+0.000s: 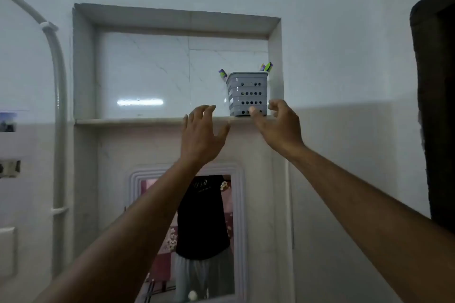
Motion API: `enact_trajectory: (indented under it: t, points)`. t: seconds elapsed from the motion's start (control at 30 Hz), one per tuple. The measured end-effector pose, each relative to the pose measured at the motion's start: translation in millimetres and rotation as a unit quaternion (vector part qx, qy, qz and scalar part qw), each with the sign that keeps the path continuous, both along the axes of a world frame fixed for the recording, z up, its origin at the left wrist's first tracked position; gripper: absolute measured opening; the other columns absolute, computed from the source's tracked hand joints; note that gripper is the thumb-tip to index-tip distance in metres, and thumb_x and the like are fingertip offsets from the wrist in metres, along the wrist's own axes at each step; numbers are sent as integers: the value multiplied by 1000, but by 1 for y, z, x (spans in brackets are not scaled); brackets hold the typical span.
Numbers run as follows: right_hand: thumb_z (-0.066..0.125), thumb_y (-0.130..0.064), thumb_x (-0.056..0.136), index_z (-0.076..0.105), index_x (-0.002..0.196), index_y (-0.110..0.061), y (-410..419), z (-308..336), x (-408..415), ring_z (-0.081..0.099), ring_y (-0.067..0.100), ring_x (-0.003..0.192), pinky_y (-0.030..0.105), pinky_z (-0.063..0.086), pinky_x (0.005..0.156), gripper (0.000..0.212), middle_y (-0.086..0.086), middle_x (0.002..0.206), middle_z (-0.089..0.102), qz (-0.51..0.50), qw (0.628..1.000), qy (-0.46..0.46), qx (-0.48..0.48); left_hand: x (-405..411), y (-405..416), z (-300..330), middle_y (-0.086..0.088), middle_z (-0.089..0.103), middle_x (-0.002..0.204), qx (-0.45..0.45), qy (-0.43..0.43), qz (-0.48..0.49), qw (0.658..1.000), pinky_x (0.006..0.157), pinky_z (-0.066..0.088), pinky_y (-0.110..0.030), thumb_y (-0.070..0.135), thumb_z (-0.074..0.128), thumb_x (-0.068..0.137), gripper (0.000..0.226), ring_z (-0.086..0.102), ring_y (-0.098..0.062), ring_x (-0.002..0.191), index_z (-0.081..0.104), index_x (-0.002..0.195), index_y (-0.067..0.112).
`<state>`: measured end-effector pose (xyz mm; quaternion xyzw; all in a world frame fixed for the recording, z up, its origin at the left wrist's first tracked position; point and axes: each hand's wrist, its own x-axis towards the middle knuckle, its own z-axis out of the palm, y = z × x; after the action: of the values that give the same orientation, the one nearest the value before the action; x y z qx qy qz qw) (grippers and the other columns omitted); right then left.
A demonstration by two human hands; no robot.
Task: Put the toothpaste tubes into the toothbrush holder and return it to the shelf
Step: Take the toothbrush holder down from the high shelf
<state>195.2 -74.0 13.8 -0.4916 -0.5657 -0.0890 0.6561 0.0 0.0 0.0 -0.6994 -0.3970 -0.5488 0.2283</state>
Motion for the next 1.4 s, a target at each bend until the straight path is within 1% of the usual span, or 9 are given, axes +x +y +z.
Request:
enact_trajectory:
  t: [0.17, 0.27, 0.4, 0.57, 0.87, 0.97, 1.07, 1.27, 1.4]
  points:
    - [75, -69, 84, 49, 148, -10, 45, 25, -6, 52, 33, 137, 48, 49, 112, 90, 12, 146, 58, -36, 999, -17, 6, 12, 39, -2, 3, 54, 159, -10, -19, 31, 999, 134, 5, -46, 66, 33, 107, 65, 29, -20, 160, 55, 152, 24]
    - [78, -68, 82, 43, 149, -9, 66, 32, -9, 53, 34, 135, 49, 51, 109, 96, 12, 145, 55, -34, 999, -8, 3, 16, 53, -14, 9, 66, 143, 69, -47, 51, 995, 133, 11, -46, 60, 41, 109, 52, 40, -18, 152, 67, 139, 27]
    - [78, -79, 71, 35, 155, -5, 85, 33, -15, 59, 37, 131, 52, 55, 105, 120, 15, 146, 58, -39, 999, 5, 3, 21, 58, -11, 10, 73, 126, 100, -81, 63, 990, 131, 17, -45, 58, 51, 107, 42, 53, -17, 139, 74, 125, 28]
    - [87, -72, 60, 47, 141, -11, 86, 34, -13, 67, 33, 117, 48, 61, 91, 109, 8, 132, 64, -35, 998, 43, 28, 20, 61, -8, 12, 74, 121, 111, -83, 71, 988, 130, 21, -44, 61, 54, 104, 41, 59, -15, 129, 76, 120, 30]
    - [91, -76, 51, 35, 156, -17, 41, 28, -10, 64, 24, 127, 46, 63, 95, 133, 0, 142, 59, 33, 991, 69, 113, 21, 42, -4, 5, 70, 136, 33, -68, 28, 997, 133, 12, -47, 64, 43, 106, 55, 50, -19, 143, 70, 134, 25]
    - [94, -74, 55, 34, 157, -20, 18, 23, -9, 64, 21, 131, 40, 62, 98, 130, -2, 148, 59, 42, 990, 61, 122, 19, 22, -8, 0, 62, 148, -5, -82, -21, 996, 129, 26, -50, 68, 41, 105, 65, 47, -21, 147, 58, 148, 23]
    - [93, -77, 56, 34, 158, -21, -7, -2, -9, 63, 18, 133, 40, 62, 101, 130, -5, 150, 59, 48, 987, 62, 139, 11, -7, -28, 0, 56, 156, -22, -105, -93, 990, 119, 42, -51, 68, 44, 105, 65, 50, -20, 144, 49, 154, 26]
    - [96, -74, 59, 38, 152, -23, -41, -108, -14, 66, 12, 126, 32, 65, 93, 121, -8, 144, 61, 85, 991, 73, 72, -15, -35, -115, 6, 54, 153, -129, -103, -142, 976, 106, 55, -53, 78, 46, 99, 67, 57, -14, 134, 48, 152, 37]
    - [99, -72, 55, 42, 149, -23, -56, -192, -21, 69, 6, 120, 32, 64, 92, 120, -11, 140, 64, 88, 990, 106, -10, -22, -64, -184, 2, 59, 146, -182, -78, -179, 964, 104, 54, -28, 58, 56, 104, 55, 57, -8, 129, 56, 148, 25]
